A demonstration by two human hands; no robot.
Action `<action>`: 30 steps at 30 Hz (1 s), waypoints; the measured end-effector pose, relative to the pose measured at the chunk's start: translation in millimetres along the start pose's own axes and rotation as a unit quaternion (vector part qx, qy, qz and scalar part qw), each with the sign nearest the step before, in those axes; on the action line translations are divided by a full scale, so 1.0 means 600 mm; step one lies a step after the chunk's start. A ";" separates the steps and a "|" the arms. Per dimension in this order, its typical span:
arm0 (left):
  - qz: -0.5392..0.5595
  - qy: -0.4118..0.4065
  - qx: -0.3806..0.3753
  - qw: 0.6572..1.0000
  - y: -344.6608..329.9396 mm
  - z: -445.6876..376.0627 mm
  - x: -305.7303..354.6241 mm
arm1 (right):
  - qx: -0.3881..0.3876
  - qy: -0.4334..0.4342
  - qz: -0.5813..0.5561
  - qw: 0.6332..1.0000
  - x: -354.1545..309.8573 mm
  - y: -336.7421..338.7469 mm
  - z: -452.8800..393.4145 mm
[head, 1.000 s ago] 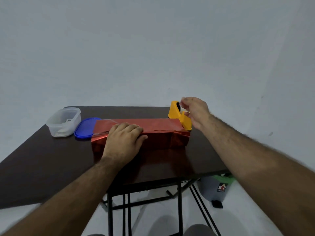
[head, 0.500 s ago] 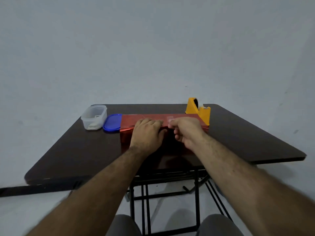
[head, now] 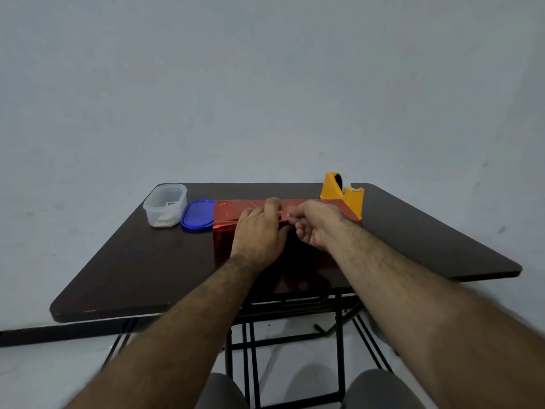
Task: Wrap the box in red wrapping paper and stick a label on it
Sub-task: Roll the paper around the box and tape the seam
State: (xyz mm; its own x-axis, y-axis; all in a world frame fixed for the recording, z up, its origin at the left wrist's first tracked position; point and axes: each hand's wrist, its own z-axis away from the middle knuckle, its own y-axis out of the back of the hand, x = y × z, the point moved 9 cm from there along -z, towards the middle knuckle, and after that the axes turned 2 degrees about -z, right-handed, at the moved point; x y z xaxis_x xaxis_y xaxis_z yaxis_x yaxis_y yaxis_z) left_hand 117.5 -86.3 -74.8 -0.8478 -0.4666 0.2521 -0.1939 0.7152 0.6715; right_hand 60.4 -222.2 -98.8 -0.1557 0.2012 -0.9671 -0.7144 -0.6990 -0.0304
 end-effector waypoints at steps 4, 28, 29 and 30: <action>0.004 -0.005 0.007 1.000 -0.001 0.000 -0.001 | -0.016 -0.026 0.063 0.998 -0.009 -0.008 0.003; -0.078 -0.059 -0.003 0.995 -0.003 0.001 0.014 | -0.002 -0.059 0.210 0.976 -0.015 -0.007 0.021; -0.078 -0.055 -0.002 0.995 -0.003 0.001 0.012 | -0.001 -0.059 0.210 0.976 -0.013 -0.008 0.020; -0.078 -0.053 -0.001 0.996 -0.004 0.001 0.010 | 0.000 -0.059 0.212 0.976 -0.011 -0.009 0.020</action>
State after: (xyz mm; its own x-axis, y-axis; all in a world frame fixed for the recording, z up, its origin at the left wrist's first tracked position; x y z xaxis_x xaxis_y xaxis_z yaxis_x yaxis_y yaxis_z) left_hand 112.6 -90.6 -75.5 -0.8550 -0.5138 0.0704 -0.3260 0.6381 0.6975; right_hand 56.9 -211.4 -89.4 -0.5143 -0.0278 -0.8572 -0.5691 -0.7366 0.3653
